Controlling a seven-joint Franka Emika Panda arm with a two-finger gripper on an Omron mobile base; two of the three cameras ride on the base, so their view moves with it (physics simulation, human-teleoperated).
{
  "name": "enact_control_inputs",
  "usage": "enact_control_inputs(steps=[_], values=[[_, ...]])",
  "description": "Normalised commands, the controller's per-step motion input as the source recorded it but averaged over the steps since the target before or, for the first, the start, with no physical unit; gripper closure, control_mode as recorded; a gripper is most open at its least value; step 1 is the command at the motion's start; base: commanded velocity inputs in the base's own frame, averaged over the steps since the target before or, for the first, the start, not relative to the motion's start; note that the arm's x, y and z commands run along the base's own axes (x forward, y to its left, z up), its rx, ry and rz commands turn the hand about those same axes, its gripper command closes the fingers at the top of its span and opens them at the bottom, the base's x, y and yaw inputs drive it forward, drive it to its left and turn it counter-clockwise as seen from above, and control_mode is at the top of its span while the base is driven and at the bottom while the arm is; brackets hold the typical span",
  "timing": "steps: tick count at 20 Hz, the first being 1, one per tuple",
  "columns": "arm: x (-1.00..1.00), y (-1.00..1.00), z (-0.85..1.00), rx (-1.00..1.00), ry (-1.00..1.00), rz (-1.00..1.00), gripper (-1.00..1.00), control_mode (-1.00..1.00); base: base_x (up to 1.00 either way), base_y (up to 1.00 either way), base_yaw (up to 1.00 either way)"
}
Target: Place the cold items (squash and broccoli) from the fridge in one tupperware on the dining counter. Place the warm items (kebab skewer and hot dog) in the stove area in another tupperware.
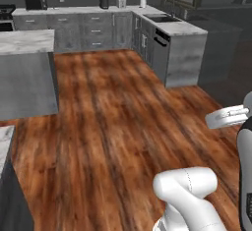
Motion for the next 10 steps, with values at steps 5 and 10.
enact_control_inputs(steps=[5,10], values=[[0.0,0.0,0.0,0.0,0.0,0.0,-1.0,1.0,1.0,-0.39,0.21],[0.0,0.0,0.0,0.0,0.0,0.0,-1.0,1.0,1.0,-0.39,0.19]])
